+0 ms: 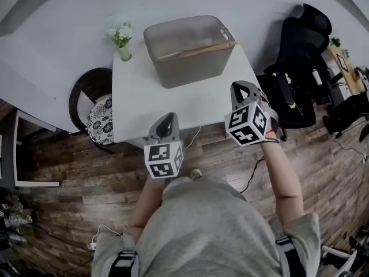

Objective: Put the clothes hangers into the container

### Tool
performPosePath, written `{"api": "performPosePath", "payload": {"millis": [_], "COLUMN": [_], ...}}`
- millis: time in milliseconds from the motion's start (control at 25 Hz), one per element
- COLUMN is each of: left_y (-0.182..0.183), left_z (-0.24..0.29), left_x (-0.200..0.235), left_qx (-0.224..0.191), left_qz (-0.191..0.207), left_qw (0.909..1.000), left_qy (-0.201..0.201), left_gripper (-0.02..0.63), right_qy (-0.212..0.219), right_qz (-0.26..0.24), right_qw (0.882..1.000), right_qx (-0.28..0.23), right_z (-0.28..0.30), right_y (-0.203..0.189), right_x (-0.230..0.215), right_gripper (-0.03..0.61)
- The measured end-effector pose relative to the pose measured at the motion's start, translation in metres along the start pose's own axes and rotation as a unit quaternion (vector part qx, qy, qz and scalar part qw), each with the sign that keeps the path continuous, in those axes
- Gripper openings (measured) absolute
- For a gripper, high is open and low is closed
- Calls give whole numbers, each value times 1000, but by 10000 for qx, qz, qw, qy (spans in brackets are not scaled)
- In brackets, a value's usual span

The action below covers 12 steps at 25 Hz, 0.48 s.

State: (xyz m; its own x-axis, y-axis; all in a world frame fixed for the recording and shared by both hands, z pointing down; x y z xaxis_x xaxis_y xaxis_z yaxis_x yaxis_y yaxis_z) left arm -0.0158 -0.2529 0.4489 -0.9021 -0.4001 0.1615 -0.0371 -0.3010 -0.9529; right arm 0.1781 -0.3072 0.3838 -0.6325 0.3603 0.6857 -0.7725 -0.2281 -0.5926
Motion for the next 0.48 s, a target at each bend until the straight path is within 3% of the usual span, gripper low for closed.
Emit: {"api": "performPosePath", "payload": {"millis": [480], "left_y": [-11], "left_z": [-64], "left_x": [0], "left_qx": [73], "left_qz": [60], "left_qw": [9990], "left_qy": [-445], "left_gripper": [17], "right_qy": [161], "right_qz": [1471], "right_qw": [9883], "right_qx": [-367], "right_z": [-89], "right_y": [21], "right_x": [92], "right_gripper": [3]}}
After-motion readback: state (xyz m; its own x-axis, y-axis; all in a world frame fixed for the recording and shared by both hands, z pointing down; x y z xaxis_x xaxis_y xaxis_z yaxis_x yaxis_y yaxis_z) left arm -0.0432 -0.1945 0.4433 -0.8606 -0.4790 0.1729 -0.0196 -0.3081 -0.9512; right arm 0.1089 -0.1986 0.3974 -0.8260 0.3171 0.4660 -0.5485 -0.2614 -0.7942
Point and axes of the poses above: the fingertips, and each gripper's own axes: z forward along the fingers, x to its left, y out of its top, the point moved 2 cm from there along -z, backward along the fingers, and after that the axes turned 4 degrees about -y, right-handed, at the moved point
